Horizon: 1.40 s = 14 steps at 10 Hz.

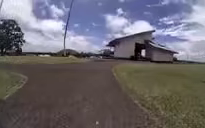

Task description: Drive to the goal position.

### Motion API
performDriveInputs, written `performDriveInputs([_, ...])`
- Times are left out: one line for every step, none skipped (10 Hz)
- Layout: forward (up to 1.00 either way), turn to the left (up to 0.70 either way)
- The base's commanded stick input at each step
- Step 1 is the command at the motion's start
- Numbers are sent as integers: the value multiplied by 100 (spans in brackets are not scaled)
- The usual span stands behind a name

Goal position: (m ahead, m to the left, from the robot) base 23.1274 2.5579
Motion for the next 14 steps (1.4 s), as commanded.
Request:
performDriveInputs([70,0])
performDriveInputs([70,0])
performDriveInputs([70,0])
performDriveInputs([70,0])
performDriveInputs([70,0])
performDriveInputs([70,0])
performDriveInputs([70,0])
performDriveInputs([70,0])
performDriveInputs([70,0])
performDriveInputs([70,0])
performDriveInputs([70,0])
performDriveInputs([70,0])
performDriveInputs([70,0])
performDriveInputs([70,0])
